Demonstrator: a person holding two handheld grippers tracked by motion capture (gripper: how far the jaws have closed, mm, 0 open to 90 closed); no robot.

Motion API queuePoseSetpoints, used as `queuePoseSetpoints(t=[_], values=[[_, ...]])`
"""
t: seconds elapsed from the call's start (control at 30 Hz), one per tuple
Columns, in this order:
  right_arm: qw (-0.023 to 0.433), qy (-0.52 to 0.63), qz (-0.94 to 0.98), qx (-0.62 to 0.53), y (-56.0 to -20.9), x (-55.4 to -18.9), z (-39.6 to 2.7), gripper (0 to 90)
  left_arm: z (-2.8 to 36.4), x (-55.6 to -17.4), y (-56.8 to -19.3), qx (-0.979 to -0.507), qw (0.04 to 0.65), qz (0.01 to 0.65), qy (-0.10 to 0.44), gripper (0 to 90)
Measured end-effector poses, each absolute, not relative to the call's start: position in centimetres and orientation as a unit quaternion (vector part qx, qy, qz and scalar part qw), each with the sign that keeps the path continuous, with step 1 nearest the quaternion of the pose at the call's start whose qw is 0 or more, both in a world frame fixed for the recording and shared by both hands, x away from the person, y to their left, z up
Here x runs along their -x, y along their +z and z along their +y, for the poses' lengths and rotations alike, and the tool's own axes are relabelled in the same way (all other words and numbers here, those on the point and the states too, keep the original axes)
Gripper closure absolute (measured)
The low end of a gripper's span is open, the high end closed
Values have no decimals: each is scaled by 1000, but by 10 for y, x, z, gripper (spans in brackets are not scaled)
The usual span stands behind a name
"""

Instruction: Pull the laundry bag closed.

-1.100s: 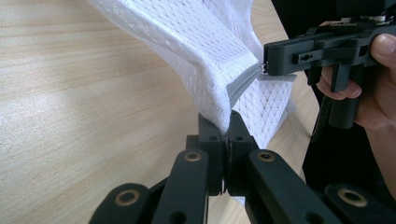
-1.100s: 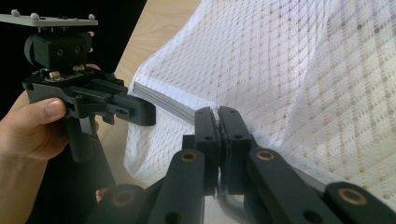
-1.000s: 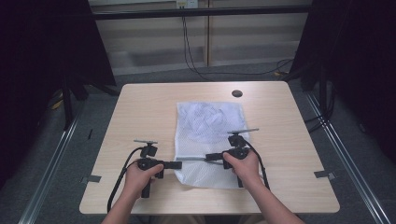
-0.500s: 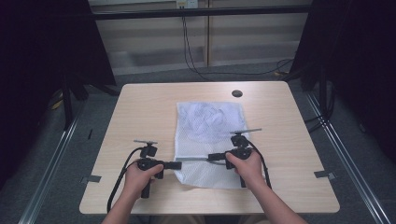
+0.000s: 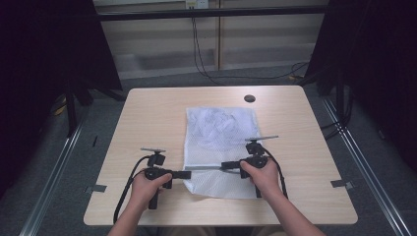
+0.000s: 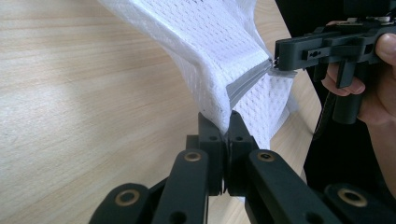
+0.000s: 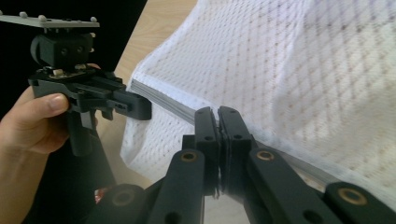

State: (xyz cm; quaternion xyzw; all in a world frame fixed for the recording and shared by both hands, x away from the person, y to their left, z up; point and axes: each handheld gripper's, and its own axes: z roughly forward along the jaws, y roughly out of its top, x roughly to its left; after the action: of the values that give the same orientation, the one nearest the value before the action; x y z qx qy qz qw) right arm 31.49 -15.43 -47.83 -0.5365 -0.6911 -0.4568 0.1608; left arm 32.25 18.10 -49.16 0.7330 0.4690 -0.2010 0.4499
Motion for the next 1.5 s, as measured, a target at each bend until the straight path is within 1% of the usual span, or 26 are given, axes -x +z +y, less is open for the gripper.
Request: queuePoseSetpoints(t=[0.17,0.33,1.5], values=[[163,-459,-692,534,-478,-314,-156,874,179,-321,-491,-731,447,473,-207,886],[157,-459,-694,533,-477,-313,-159,874,181,-322,-493,-736,446,469,-198,886],[172,-469,-687,527,-478,-314,-167,874,179,-320,-491,-733,452,466,-203,886]])
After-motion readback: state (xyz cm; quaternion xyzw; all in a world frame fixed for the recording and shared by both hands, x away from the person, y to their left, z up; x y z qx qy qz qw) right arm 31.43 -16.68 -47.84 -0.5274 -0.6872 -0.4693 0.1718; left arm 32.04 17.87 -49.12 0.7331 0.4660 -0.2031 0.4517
